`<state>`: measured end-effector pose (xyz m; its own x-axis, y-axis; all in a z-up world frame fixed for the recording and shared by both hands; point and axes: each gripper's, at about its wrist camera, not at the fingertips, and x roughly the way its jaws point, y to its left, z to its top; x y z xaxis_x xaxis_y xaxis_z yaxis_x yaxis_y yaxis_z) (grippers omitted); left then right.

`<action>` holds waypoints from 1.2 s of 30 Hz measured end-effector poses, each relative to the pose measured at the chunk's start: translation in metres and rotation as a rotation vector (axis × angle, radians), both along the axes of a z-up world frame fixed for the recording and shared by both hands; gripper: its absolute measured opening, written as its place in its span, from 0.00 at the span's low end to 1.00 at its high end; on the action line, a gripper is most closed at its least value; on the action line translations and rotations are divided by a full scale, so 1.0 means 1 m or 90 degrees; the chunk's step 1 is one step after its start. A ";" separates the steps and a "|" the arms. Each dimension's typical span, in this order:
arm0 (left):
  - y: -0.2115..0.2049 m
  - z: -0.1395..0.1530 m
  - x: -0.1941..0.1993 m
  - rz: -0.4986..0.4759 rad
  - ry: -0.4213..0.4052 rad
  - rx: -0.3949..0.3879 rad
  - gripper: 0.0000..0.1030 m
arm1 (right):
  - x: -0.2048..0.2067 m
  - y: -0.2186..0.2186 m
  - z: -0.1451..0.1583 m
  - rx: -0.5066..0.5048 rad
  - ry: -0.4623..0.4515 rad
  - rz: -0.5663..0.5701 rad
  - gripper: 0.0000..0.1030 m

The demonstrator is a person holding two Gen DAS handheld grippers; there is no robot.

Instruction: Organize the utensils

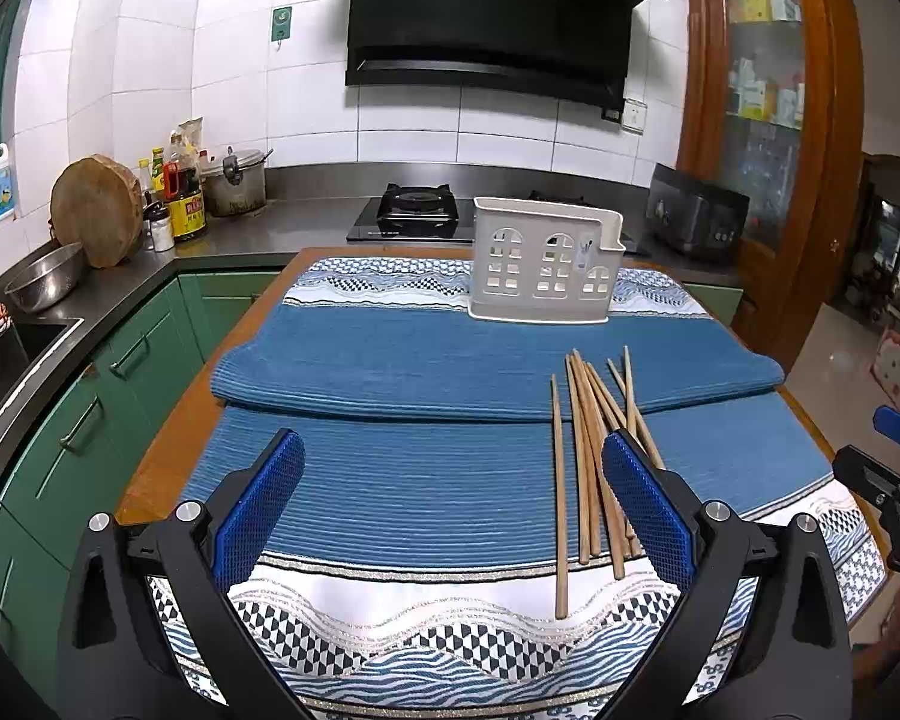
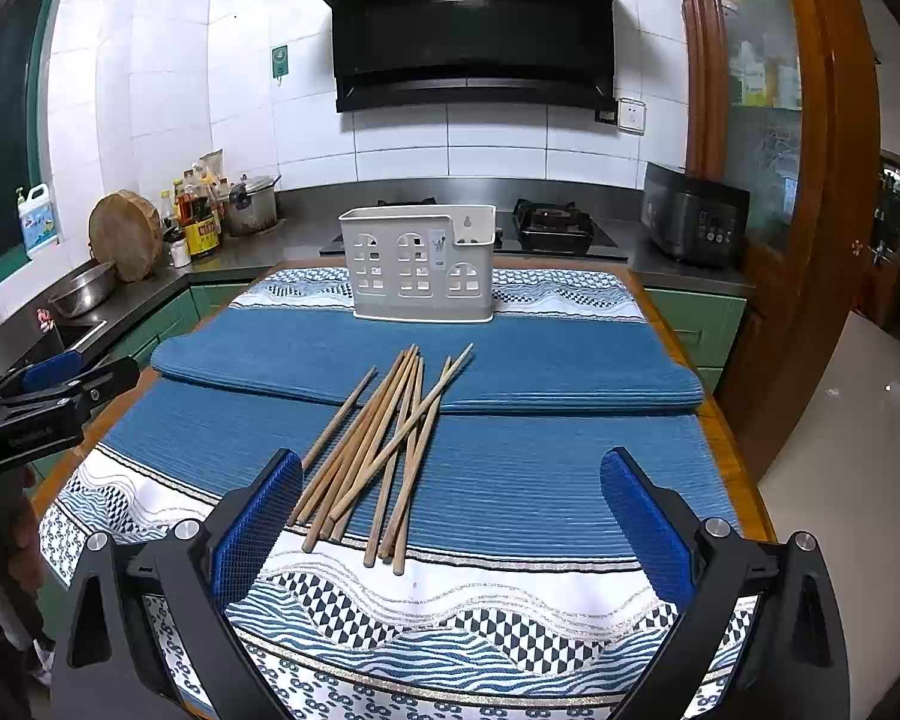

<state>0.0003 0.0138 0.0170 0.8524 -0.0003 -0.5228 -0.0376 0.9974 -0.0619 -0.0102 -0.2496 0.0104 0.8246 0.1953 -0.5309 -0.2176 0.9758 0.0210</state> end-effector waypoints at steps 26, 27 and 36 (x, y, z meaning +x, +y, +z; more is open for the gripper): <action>-0.010 -0.028 0.017 -0.029 0.034 0.015 0.95 | 0.022 0.004 -0.028 0.003 0.052 0.010 0.78; -0.011 -0.030 0.018 -0.035 0.037 0.011 0.95 | 0.024 0.004 -0.029 0.003 0.055 0.010 0.78; -0.012 -0.042 0.026 -0.035 0.062 0.011 0.95 | 0.035 0.008 -0.041 0.016 0.083 0.017 0.67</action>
